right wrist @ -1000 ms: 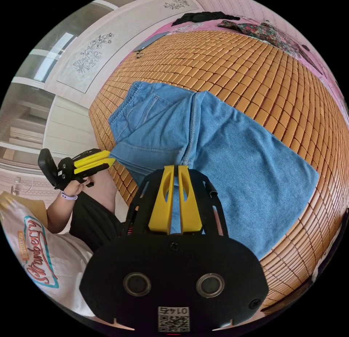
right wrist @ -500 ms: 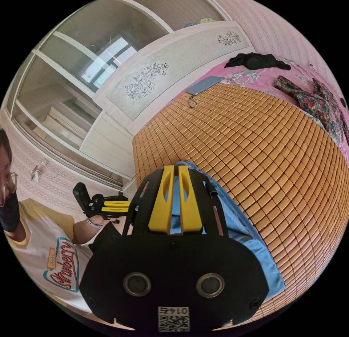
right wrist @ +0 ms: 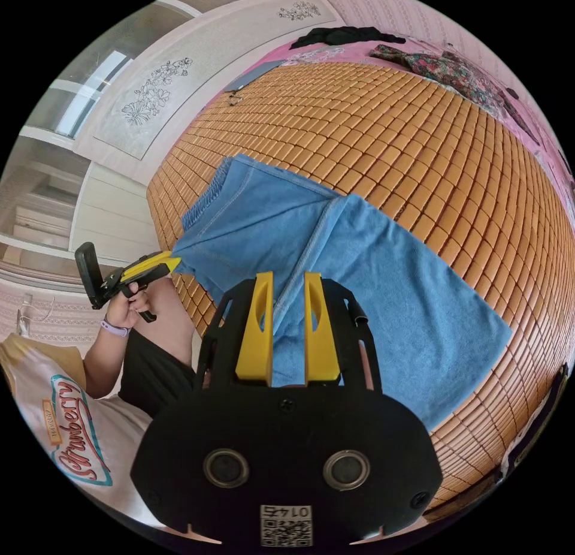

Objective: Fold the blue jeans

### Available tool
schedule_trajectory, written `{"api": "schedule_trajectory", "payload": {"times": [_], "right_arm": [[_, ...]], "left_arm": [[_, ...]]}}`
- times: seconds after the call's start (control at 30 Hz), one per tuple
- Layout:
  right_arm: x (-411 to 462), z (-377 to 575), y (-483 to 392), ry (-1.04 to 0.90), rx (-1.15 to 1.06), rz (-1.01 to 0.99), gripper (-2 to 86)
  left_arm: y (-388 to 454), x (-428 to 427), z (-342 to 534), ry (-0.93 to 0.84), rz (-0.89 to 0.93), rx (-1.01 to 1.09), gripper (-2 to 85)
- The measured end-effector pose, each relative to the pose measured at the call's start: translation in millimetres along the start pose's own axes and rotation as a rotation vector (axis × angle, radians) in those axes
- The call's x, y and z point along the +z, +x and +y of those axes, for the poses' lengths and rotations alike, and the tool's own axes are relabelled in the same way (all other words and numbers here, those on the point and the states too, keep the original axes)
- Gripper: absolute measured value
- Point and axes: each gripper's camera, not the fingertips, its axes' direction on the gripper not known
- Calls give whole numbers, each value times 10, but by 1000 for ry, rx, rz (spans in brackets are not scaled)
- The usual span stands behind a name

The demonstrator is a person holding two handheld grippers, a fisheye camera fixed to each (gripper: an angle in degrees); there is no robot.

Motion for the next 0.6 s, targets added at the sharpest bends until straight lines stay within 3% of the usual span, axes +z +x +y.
{"api": "schedule_trajectory", "payload": {"times": [0.33,0.5,0.6], "right_arm": [[-67,-303,-117,-52,-143,-131,16],[-489,-984,-136,242,-84,-402,20],[-418,-1314,-175,272,-108,-464,36]], "left_arm": [[-117,-35,-116,-9,-7,-14,15],[-159,-65,-163,-12,-2,-12,16],[-194,-86,-199,-11,3,-18,16]]}}
